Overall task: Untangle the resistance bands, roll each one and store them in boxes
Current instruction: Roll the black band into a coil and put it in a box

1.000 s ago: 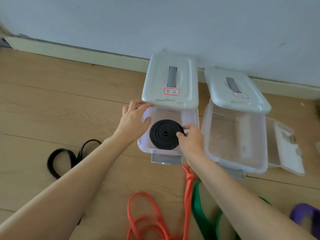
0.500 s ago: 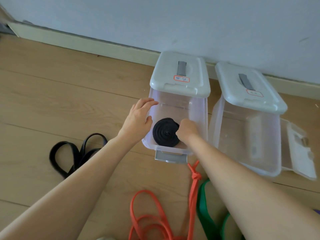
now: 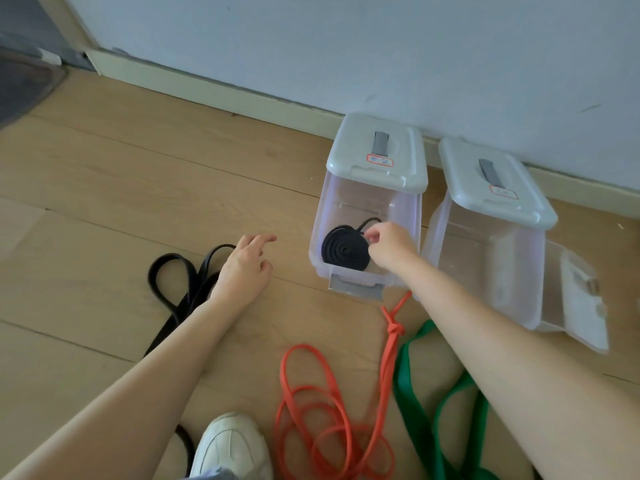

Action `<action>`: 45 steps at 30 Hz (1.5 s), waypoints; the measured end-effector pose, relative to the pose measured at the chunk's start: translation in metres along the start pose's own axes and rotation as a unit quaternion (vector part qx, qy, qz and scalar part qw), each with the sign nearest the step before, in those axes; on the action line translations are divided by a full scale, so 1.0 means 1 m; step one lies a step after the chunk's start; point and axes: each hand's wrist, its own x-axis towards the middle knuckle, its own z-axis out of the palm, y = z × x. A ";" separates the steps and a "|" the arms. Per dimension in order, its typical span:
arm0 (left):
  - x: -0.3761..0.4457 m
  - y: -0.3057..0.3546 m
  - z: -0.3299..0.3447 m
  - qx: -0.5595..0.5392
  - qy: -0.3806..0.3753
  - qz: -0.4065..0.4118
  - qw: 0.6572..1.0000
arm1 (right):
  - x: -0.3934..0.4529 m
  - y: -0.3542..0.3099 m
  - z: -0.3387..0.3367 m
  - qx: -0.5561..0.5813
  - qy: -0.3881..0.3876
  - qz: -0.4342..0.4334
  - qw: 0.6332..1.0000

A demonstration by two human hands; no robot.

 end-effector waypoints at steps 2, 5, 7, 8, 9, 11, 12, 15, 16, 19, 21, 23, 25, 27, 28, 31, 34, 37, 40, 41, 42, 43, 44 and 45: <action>-0.014 -0.009 -0.001 0.003 -0.004 -0.012 1.000 | -0.015 -0.006 0.006 0.058 0.033 -0.026 0.997; -0.033 -0.029 -0.003 0.068 -0.019 -0.056 0.996 | -0.041 -0.021 0.023 0.145 0.079 -0.076 0.983; -0.043 -0.046 -0.006 0.126 -0.022 -0.127 0.984 | -0.057 -0.035 0.040 0.170 0.086 -0.122 0.974; -0.049 -0.056 -0.007 0.147 -0.033 -0.165 0.975 | -0.064 -0.042 0.050 0.167 0.082 -0.145 0.972; -0.054 -0.066 -0.008 0.165 -0.055 -0.204 0.963 | -0.069 -0.048 0.061 0.163 0.072 -0.163 0.970; -0.063 -0.083 -0.011 0.172 -0.106 -0.280 0.938 | -0.076 -0.055 0.081 0.165 0.027 -0.172 0.971; -0.065 -0.089 -0.012 0.163 -0.115 -0.303 0.932 | -0.078 -0.057 0.090 0.164 -0.005 -0.169 0.972; -0.067 -0.094 -0.016 0.153 -0.128 -0.254 0.946 | -0.084 -0.058 0.112 0.112 -0.107 -0.170 0.973; -0.068 -0.091 -0.017 0.141 -0.152 -0.228 0.951 | -0.087 -0.059 0.116 0.106 -0.146 -0.158 0.971; -0.069 -0.077 -0.028 -0.023 -0.228 -0.213 0.950 | -0.100 -0.065 0.119 0.172 -0.265 -0.061 0.947; -0.065 -0.057 -0.046 -0.161 -0.250 -0.234 0.926 | -0.111 -0.066 0.110 0.260 -0.333 0.023 0.906; -0.060 -0.032 -0.064 -0.253 -0.281 -0.241 0.894 | -0.124 -0.065 0.093 0.366 -0.371 0.060 0.851; -0.057 -0.001 -0.079 -0.303 -0.325 -0.236 0.864 | -0.141 -0.062 0.070 0.420 -0.373 0.032 0.827; -0.057 0.033 -0.091 -0.322 -0.359 -0.230 0.845 | -0.162 -0.057 0.043 0.412 -0.348 -0.003 0.842; -0.058 0.051 -0.097 -0.317 -0.374 -0.224 0.842 | -0.173 -0.054 0.028 0.388 -0.322 -0.019 0.863; -0.067 0.104 -0.116 -0.241 -0.410 -0.175 0.862 | -0.201 -0.046 -0.024 0.267 -0.198 -0.057 0.942; -0.089 0.149 -0.131 -0.145 -0.434 -0.101 0.883 | -0.231 -0.039 -0.085 0.161 -0.048 -0.093 0.981; -0.111 0.191 -0.141 -0.039 -0.517 -0.049 0.854 | -0.266 -0.021 -0.140 0.114 0.020 -0.124 0.986; -0.132 0.233 -0.135 0.139 -0.501 0.028 0.854 | -0.303 0.000 -0.173 -0.035 0.034 -0.180 0.982; -0.137 0.245 -0.130 0.202 -0.452 0.081 0.865 | -0.314 0.005 -0.181 -0.069 0.054 -0.201 0.976; -0.143 0.257 -0.124 0.232 -0.398 0.145 0.875 | -0.324 0.009 -0.189 -0.086 0.084 -0.224 0.967; -0.150 0.269 -0.118 0.209 -0.361 0.209 0.884 | -0.332 0.011 -0.196 -0.082 0.117 -0.248 0.958; -0.157 0.281 -0.113 0.148 -0.348 0.256 0.890 | -0.340 0.013 -0.204 -0.065 0.149 -0.269 0.949; -0.163 0.294 -0.107 0.067 -0.352 0.283 0.890 | -0.346 0.014 -0.212 -0.040 0.175 -0.285 0.941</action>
